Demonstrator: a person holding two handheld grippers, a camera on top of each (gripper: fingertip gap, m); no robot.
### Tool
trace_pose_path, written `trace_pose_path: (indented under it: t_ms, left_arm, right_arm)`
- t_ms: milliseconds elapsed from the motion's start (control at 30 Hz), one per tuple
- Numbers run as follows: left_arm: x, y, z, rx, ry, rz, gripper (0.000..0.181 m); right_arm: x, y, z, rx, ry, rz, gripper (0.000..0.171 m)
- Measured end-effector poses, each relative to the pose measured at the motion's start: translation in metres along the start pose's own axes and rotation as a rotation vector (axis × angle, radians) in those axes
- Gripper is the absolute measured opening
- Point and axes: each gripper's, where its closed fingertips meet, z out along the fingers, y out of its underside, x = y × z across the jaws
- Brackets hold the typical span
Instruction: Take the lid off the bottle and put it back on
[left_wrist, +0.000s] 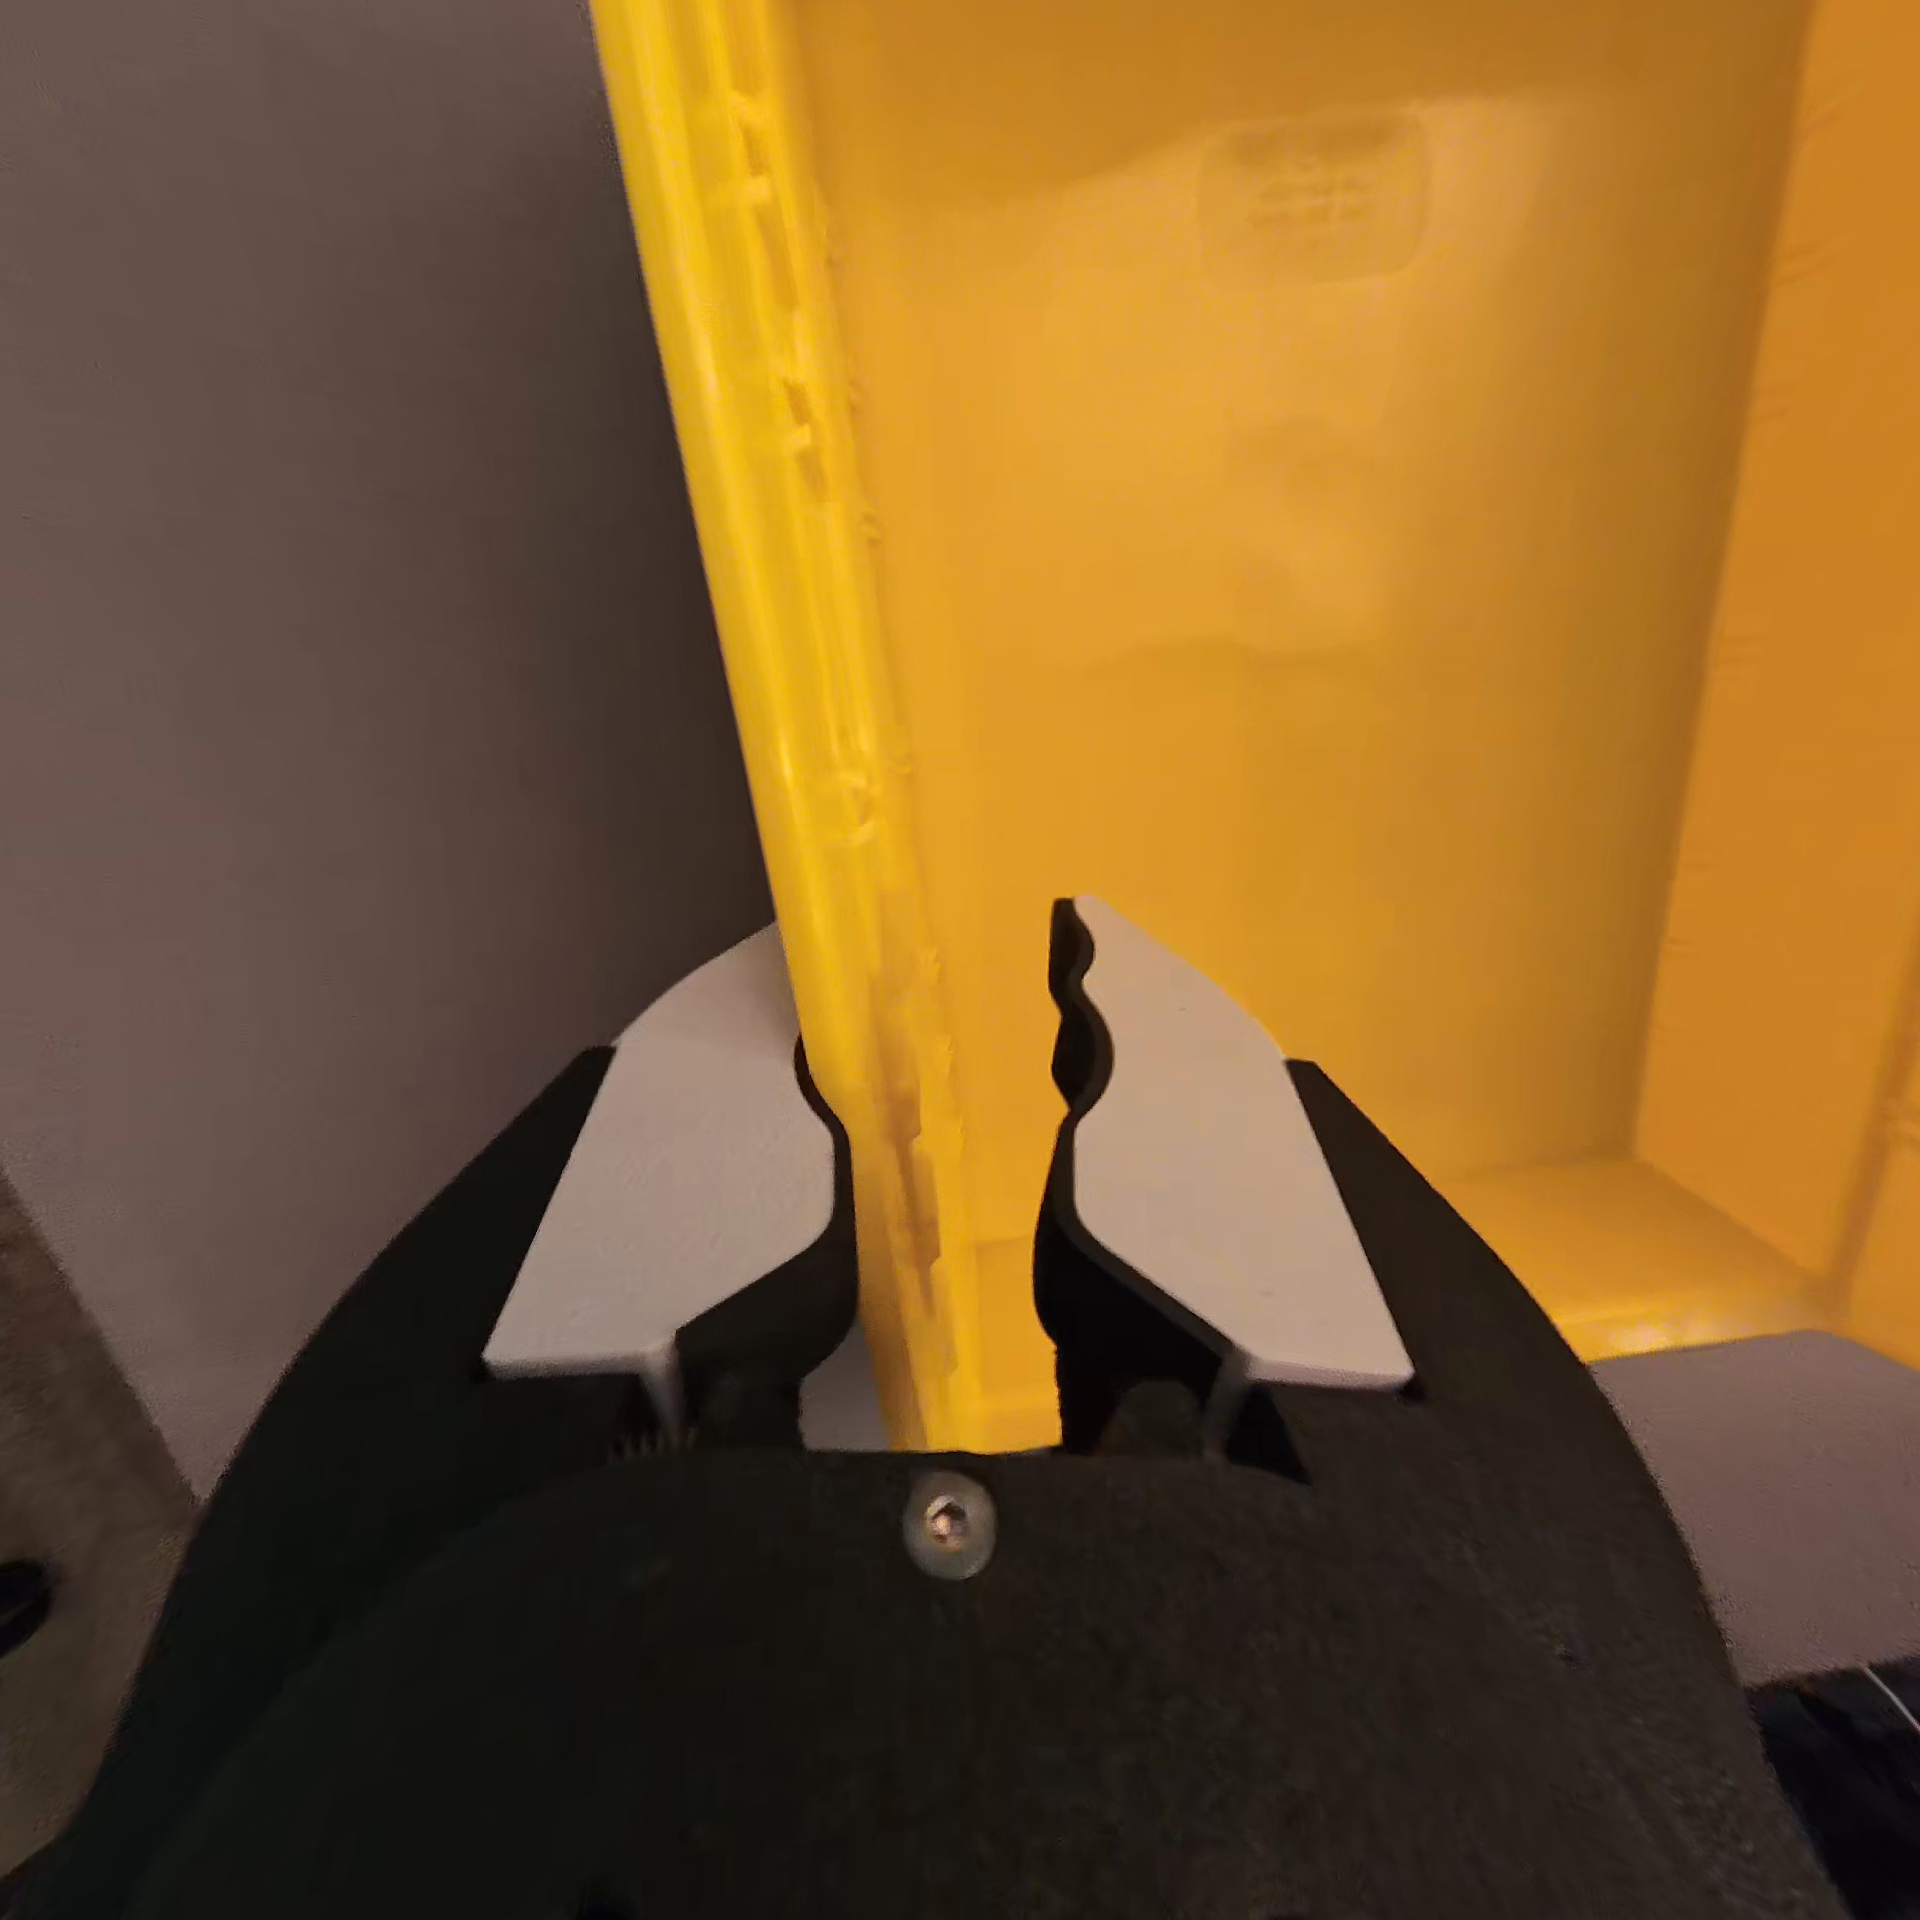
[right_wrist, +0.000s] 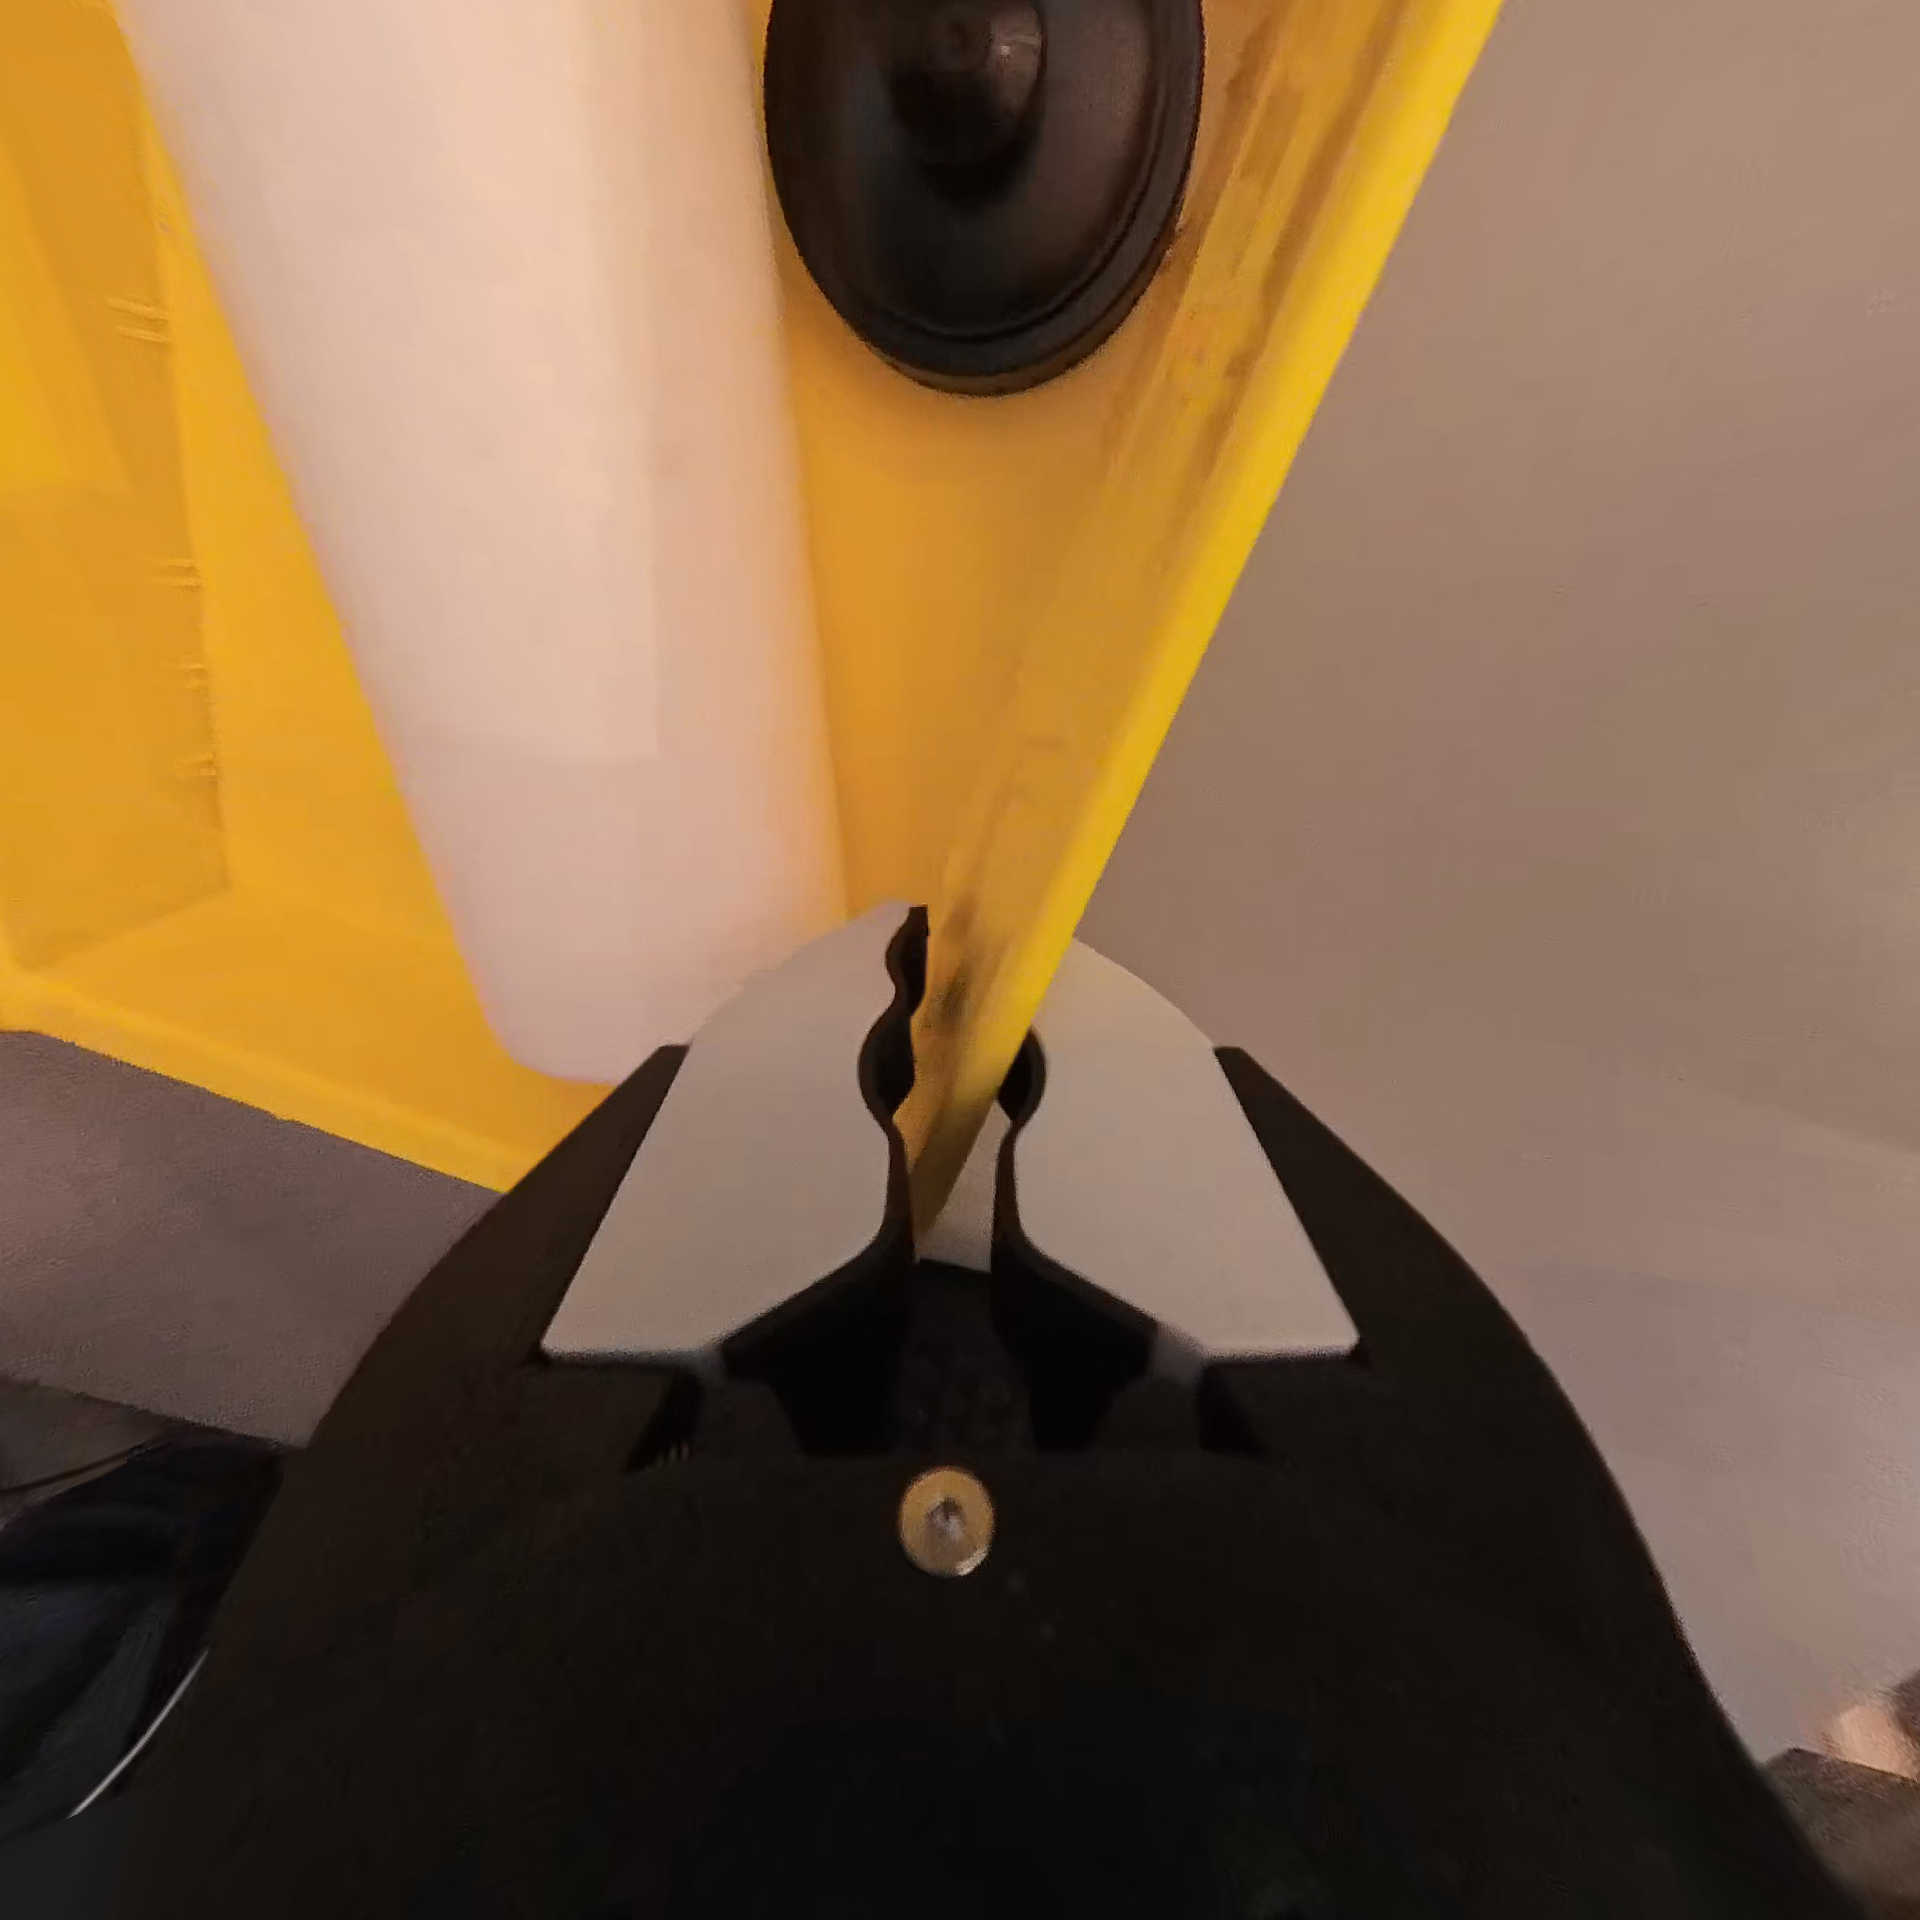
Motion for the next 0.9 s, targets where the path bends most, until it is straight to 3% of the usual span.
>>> trace_pose_path:
  t_ms: [267,367,467,533,600,633,733,900]
  left_arm:
    - [0.034,-0.003,0.005,-0.037,-0.041,0.089,0.041]
    - [0.059,-0.004,0.007,-0.046,-0.027,0.170,0.040]
    - [0.085,-0.004,0.009,-0.054,0.006,0.231,0.040]
    - [0.101,-0.005,0.010,-0.051,0.032,0.276,0.040]
    - [0.116,-0.007,0.008,-0.038,0.070,0.308,0.043]
    - [0.121,-0.009,0.007,-0.028,0.084,0.316,0.045]
    - [0.121,-0.017,-0.006,0.038,0.065,0.322,0.052]
    - [0.118,-0.029,-0.046,0.201,0.064,0.326,0.055]
  right_arm:
    - [-0.029,0.009,0.005,-0.051,0.012,-0.156,0.011]
    - [-0.041,0.005,-0.003,0.008,-0.023,-0.178,0.029]
    - [-0.055,-0.028,-0.062,0.354,0.056,-0.133,0.041]
    - [-0.108,-0.051,-0.117,0.680,0.049,-0.257,0.040]
    - [-0.185,-0.056,-0.139,0.856,-0.033,-0.459,0.039]
    - [-0.226,-0.056,-0.134,0.861,-0.094,-0.578,0.039]
    - [-0.279,-0.074,-0.076,0.557,-0.082,-0.623,0.053]
    - [-0.275,-0.132,-0.012,0.329,0.056,-0.450,0.052]
